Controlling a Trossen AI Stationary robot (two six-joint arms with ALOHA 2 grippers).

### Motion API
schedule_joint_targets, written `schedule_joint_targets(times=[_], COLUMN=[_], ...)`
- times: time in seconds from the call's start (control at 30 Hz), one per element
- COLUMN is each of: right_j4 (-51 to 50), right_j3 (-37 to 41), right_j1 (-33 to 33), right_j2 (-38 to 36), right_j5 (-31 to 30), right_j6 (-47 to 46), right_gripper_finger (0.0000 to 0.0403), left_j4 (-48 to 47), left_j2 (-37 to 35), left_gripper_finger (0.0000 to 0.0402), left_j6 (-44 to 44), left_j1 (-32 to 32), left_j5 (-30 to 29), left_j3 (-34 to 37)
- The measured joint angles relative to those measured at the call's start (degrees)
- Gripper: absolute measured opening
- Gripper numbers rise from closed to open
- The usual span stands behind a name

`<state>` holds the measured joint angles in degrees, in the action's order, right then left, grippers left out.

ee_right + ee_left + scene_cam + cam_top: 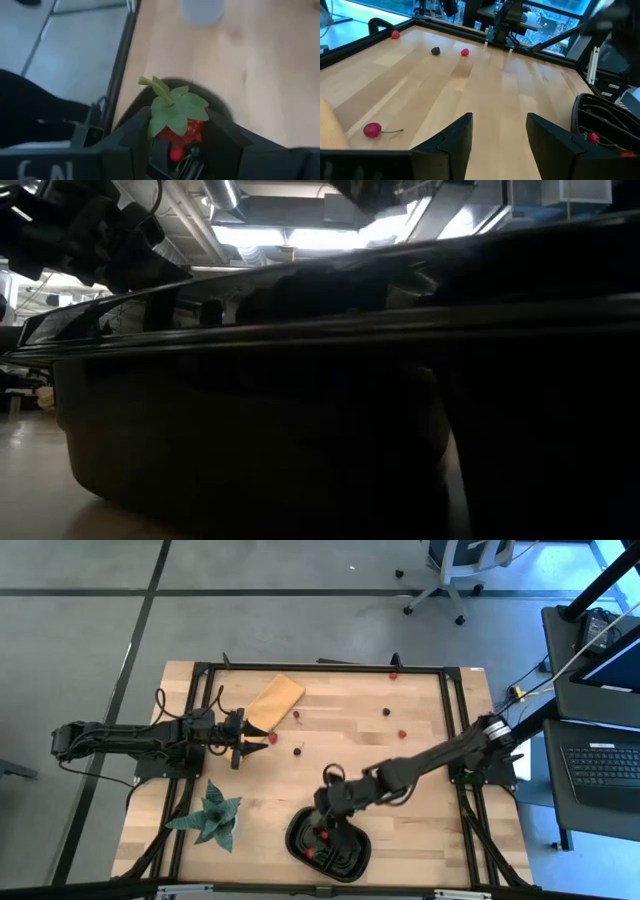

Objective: Pick and placing Produce into tupperware
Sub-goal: Put the right red strawberry into the black container

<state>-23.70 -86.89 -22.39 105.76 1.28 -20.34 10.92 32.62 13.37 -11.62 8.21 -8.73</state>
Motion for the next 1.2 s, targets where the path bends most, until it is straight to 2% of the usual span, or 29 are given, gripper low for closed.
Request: schedule_joint_targets(times=[0.43, 0.97, 1.2], right_j4=[0.31, -0.19, -0.14], right_j3=[0.00, 0.04, 0.04], right_j1=[-2.26, -4.14, -4.14], right_j2=[10.84, 16.03, 16.06], right_j5=[0.31, 0.96, 0.96], right_j6=[-3.47, -4.92, -4.69], right_gripper_finger=[0.0157, 0.0158, 0.0173], left_j4=[-0.15, -0.20, -0.24], left_j2=[-0.02, -0.02, -0.02], left_gripper_finger=[0.0178, 0.0178, 0.0178], left_j6=[-0.20, -0.39, -0.39], left_j1=[0.02, 0.02, 0.02], left_j5=[-0.24, -0.24, -0.26], left_j3=[0.00, 0.00, 0.00])
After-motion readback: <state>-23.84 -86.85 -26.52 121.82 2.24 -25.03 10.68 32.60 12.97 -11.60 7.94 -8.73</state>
